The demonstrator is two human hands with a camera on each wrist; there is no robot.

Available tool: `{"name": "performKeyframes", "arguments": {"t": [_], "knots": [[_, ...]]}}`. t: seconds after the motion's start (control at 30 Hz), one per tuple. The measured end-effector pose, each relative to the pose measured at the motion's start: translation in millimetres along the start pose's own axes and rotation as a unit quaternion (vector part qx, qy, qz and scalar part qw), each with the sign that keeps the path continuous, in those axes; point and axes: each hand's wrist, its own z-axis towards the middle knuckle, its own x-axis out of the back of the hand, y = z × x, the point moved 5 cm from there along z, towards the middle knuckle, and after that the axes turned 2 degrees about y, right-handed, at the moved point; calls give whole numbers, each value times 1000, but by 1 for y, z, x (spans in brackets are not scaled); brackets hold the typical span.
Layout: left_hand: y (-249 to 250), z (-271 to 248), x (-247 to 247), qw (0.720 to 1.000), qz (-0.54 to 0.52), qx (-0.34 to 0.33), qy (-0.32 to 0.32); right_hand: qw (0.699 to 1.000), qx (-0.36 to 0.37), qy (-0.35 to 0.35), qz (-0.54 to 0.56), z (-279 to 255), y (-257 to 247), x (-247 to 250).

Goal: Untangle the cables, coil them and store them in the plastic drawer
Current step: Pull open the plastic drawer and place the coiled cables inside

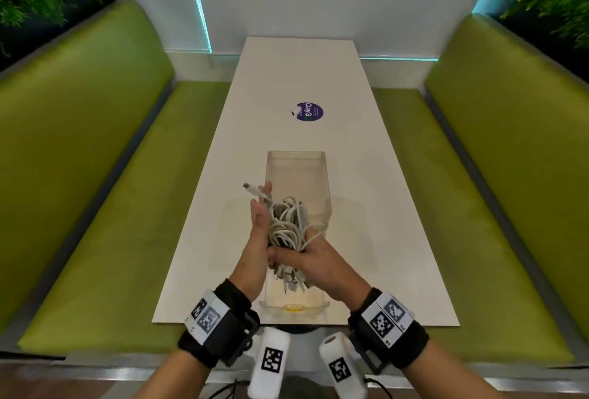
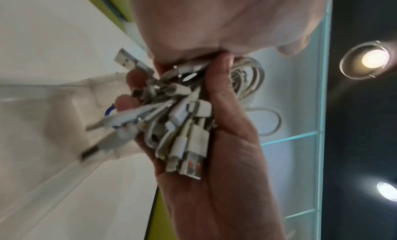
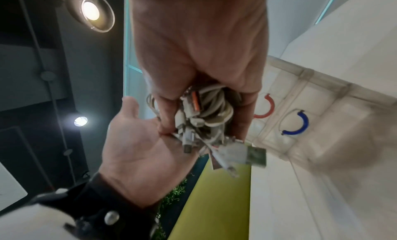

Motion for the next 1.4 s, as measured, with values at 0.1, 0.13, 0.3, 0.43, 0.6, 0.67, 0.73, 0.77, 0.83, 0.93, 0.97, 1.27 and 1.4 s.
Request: {"name": "performKeyframes", "arguments": {"t": [0.1, 0.13, 0.3, 0.43, 0.6, 0.67, 0.73, 0.77, 0.83, 0.93, 0.97, 1.27, 1.4], "knots": [[-5, 6, 6, 972, 235, 0, -21, 999, 4, 35, 0, -6, 4, 7], [-4, 9, 12, 960, 280, -14, -14, 999, -3, 46, -28, -8, 7, 12], [19, 29, 37, 951, 305, -35, 45, 935, -166, 45, -310, -17, 44, 53], [14, 67, 27, 826, 548, -101, -80, 770, -266, -38, -579, -6, 62, 52], [-13, 87, 15, 744, 641, -16, -186, 691, -228, -19, -686, 24, 67, 22], [-13, 87, 14, 751, 636, -17, -175, 657, -229, -48, -716, 33, 84, 7], [-11, 86, 13, 746, 642, -13, -175, 593, -266, -69, -757, 37, 104, -3], [-10, 85, 12, 739, 650, -9, -178, 564, -286, -59, -772, 41, 112, -5], [-7, 84, 11, 724, 665, 0, -183, 541, -325, -36, -775, 49, 118, -6], [-5, 82, 11, 703, 686, 9, -186, 566, -405, -10, -718, 58, 123, 3], [-4, 83, 11, 700, 690, 9, -185, 579, -420, 6, -699, 62, 126, 6], [-5, 86, 12, 696, 697, 2, -169, 720, -383, 70, -575, 52, 135, 22], [-5, 88, 12, 693, 701, -1, -167, 792, -347, -55, -500, 26, 112, 30]]}}
